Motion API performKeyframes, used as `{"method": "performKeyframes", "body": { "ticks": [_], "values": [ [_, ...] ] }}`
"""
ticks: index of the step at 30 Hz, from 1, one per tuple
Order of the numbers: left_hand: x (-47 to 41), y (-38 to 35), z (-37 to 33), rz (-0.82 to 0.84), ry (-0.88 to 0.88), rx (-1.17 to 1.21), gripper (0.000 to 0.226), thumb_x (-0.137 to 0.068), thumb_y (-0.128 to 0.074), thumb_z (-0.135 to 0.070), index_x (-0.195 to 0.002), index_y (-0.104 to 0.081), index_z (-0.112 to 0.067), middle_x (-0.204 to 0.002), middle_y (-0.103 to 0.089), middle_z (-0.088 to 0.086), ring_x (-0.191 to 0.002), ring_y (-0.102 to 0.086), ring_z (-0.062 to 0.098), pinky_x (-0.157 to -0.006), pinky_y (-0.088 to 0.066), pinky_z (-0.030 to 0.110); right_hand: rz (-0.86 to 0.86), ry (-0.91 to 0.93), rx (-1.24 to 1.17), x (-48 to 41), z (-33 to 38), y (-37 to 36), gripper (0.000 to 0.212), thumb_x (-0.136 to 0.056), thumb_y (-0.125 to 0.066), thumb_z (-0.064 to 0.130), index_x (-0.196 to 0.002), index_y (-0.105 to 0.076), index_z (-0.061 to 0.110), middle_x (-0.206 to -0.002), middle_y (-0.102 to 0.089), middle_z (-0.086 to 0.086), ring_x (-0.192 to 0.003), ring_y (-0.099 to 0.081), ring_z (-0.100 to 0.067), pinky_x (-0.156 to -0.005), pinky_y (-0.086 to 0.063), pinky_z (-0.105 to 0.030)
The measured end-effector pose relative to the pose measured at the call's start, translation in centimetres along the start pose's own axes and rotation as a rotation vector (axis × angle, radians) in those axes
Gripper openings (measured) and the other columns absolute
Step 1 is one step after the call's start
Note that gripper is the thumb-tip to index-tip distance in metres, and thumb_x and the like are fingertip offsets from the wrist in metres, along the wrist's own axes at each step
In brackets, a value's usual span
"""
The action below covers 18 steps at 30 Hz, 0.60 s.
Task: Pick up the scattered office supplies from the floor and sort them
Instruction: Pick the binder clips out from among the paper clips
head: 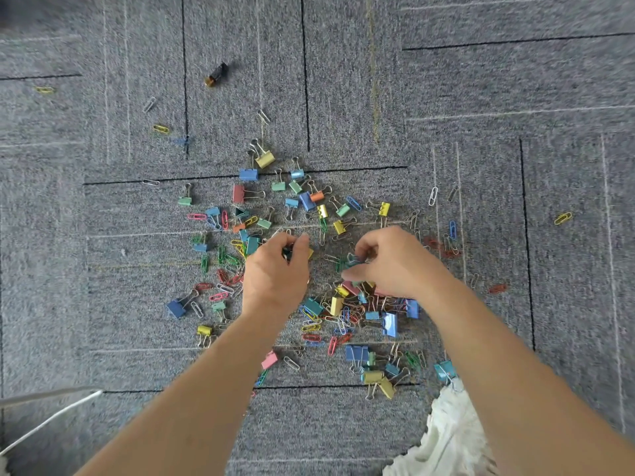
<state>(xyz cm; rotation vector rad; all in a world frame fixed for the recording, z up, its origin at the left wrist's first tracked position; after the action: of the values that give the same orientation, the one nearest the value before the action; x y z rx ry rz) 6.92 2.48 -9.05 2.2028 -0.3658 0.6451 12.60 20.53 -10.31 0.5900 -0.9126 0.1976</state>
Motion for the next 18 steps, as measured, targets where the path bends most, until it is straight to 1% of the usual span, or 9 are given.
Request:
{"method": "performKeyframes", "body": {
  "ticks": [1, 3, 4, 6, 9, 11, 13, 15, 18],
  "values": [
    [0.0, 0.0, 0.0, 0.009, 0.002, 0.016, 0.028, -0.101, -0.049, -0.042, -0.092, -0.062, -0.019, -0.058, -0.055, -0.004, -0.029, -0.037, 0.001, -0.031, -0.025, 0.013, 0.052, 0.003, -0.028, 0.3, -0.1, 0.2, 0.030, -0.077, -0.083, 0.036, -0.092, -0.065, 0.017, -0.074, -0.063, 0.002, -0.057, -0.063, -0.009, -0.060, -0.054, -0.031],
    [0.1, 0.0, 0.1, 0.018, 0.005, 0.037, 0.028, -0.101, -0.048, -0.042, -0.091, -0.062, -0.019, -0.057, -0.054, -0.003, -0.029, -0.035, 0.002, -0.031, -0.024, 0.013, 0.090, 0.020, -0.093, 0.8, -0.1, 0.7, 0.029, -0.080, -0.081, 0.032, -0.093, -0.065, 0.013, -0.070, -0.052, 0.003, -0.043, -0.051, 0.002, -0.046, -0.043, -0.012],
    [0.1, 0.0, 0.2, 0.019, 0.005, 0.041, 0.029, -0.101, -0.048, -0.041, -0.090, -0.061, -0.018, -0.057, -0.054, -0.003, -0.030, -0.034, 0.002, -0.031, -0.025, 0.014, 0.089, 0.022, -0.156, 0.9, -0.2, 1.0, 0.028, -0.082, -0.080, 0.029, -0.094, -0.065, 0.010, -0.070, -0.049, 0.002, -0.041, -0.048, 0.004, -0.041, -0.038, -0.008],
    [0.1, -0.1, 0.4, 0.028, 0.021, 0.066, 0.032, -0.102, -0.048, -0.040, -0.088, -0.062, -0.015, -0.059, -0.054, -0.001, -0.034, -0.033, 0.004, -0.033, -0.026, 0.017, 0.084, -0.001, -0.335, 1.2, -0.4, 1.1, 0.024, -0.085, -0.077, 0.026, -0.094, -0.064, 0.007, -0.074, -0.050, -0.002, -0.048, -0.050, -0.003, -0.040, -0.039, -0.011],
    [-0.1, 0.0, 0.7, 0.028, 0.077, 0.127, 0.037, -0.101, -0.046, -0.041, -0.084, -0.062, -0.011, -0.063, -0.057, 0.002, -0.045, -0.040, 0.015, -0.042, -0.032, 0.022, 0.078, 0.010, -0.461, 1.5, 0.8, 1.3, 0.026, -0.090, -0.071, 0.030, -0.088, -0.064, 0.006, -0.074, -0.058, -0.008, -0.060, -0.051, -0.018, -0.051, -0.046, -0.028],
    [0.0, 0.9, 0.4, 0.014, 0.104, 0.158, 0.040, -0.100, -0.044, -0.041, -0.082, -0.062, -0.009, -0.070, -0.065, 0.005, -0.052, -0.050, 0.020, -0.049, -0.038, 0.027, 0.032, 0.037, -0.379, 1.6, 2.0, 1.9, 0.028, -0.090, -0.070, 0.036, -0.081, -0.064, 0.009, -0.069, -0.057, -0.008, -0.059, -0.049, -0.020, -0.054, -0.042, -0.032],
    [0.5, 2.3, -0.5, 0.015, 0.105, 0.172, 0.042, -0.099, -0.043, -0.041, -0.076, -0.059, -0.009, -0.073, -0.068, 0.008, -0.060, -0.063, 0.024, -0.052, -0.043, 0.031, -0.043, 0.079, -0.194, 2.4, 4.1, 3.2, 0.030, -0.091, -0.068, 0.041, -0.074, -0.061, 0.017, -0.058, -0.051, 0.000, -0.048, -0.042, -0.013, -0.050, -0.036, -0.024],
    [1.2, 4.9, -2.2, 0.000, 0.083, 0.148, 0.042, -0.100, -0.042, -0.038, -0.073, -0.056, -0.010, -0.066, -0.061, 0.003, -0.053, -0.057, 0.019, -0.050, -0.041, 0.026, -0.136, 0.124, 0.005, 3.7, 6.8, 4.9, 0.031, -0.092, -0.065, 0.042, -0.072, -0.058, 0.020, -0.056, -0.047, 0.005, -0.047, -0.041, -0.010, -0.048, -0.031, -0.025],
    [2.9, 10.9, -4.1, -0.074, 0.069, 0.140, 0.042, -0.102, -0.040, -0.035, -0.069, -0.052, -0.011, -0.062, -0.055, 0.001, -0.052, -0.046, 0.019, -0.049, -0.038, 0.026, -0.234, 0.209, 0.171, 7.4, 12.1, 7.2, 0.026, -0.093, -0.065, 0.042, -0.084, -0.060, 0.018, -0.068, -0.055, 0.005, -0.061, -0.051, -0.011, -0.054, -0.040, -0.027]
  ]
}}
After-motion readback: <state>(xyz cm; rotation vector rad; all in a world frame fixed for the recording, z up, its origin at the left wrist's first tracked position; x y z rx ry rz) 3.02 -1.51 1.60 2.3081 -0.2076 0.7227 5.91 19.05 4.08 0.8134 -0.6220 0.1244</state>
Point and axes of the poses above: each hand's wrist, its own x-axis away from the middle knuckle, its own y-axis out of the back of the hand, z = x × y, the point moved 10 cm from there along -x, towards the middle knuckle
